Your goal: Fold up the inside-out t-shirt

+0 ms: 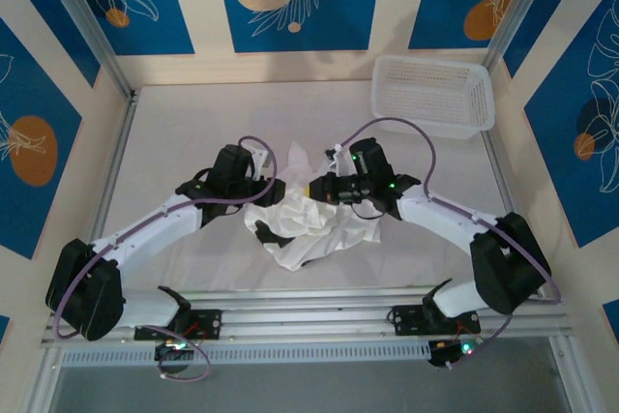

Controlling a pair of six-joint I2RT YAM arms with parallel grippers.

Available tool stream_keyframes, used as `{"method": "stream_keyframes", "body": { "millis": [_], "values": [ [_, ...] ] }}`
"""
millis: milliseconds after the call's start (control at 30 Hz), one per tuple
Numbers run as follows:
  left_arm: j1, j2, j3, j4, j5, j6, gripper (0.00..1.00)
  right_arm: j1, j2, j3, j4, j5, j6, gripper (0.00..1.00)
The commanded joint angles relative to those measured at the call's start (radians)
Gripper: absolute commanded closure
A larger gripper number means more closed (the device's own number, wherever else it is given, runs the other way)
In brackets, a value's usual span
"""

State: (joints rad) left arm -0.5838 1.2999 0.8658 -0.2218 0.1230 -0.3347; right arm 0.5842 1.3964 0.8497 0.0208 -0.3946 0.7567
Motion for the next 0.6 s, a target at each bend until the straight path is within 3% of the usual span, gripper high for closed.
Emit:
{"method": "stream_keyframes", "body": {
  "millis": [0,467,567],
  "values": [
    [-0.001,0.002,-0.012,0.045,0.053,0.011,0.45,0.001,-0.032,-0.035,0.057,-0.044,0.061,1.0],
    [-0.001,0.048,-0.021,0.075,0.079,0.009,0.43,0.034,-0.116,-0.237,0.002,-0.091,0.08,0.95],
    [0.0,0.059,-0.021,0.089,0.088,0.003,0.43,0.037,-0.167,-0.246,-0.019,-0.048,0.079,0.94]
  ]
}}
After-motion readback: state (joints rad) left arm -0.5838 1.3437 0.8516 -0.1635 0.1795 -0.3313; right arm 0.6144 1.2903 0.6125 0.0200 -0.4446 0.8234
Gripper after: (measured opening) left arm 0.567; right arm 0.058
